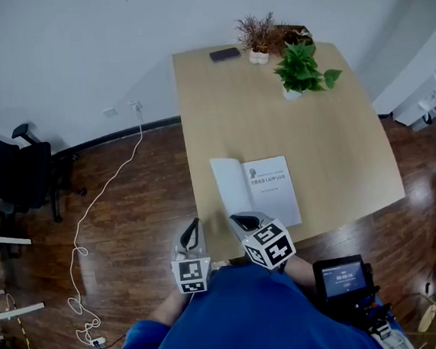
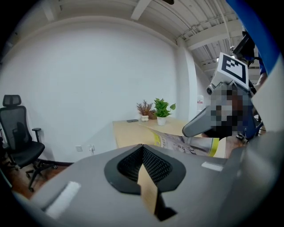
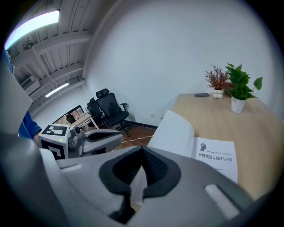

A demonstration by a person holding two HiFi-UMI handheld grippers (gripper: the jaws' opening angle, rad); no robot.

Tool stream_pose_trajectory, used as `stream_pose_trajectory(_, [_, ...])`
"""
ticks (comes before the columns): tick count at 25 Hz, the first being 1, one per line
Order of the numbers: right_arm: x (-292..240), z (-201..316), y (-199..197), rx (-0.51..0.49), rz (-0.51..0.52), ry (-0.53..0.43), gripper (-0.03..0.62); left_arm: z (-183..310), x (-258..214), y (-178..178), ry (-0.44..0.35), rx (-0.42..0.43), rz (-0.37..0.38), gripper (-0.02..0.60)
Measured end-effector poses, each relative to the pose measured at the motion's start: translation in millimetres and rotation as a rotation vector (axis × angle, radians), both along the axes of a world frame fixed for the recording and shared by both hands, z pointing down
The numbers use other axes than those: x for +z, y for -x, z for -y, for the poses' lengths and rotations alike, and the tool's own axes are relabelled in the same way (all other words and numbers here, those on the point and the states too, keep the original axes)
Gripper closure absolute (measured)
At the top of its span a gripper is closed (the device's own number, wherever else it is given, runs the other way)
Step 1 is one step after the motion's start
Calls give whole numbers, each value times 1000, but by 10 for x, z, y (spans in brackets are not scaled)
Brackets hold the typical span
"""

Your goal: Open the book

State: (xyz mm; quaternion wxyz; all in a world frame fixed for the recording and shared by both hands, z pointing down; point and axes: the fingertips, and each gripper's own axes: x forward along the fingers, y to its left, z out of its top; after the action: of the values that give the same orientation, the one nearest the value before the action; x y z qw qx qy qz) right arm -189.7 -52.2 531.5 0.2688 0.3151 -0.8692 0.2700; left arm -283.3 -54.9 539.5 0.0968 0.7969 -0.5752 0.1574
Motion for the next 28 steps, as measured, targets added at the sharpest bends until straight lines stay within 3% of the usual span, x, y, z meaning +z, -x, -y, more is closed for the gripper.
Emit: stream_pose_trajectory(28, [862,-73,844,-92,-70,110,591,-235,188,791,65,-71,43,574])
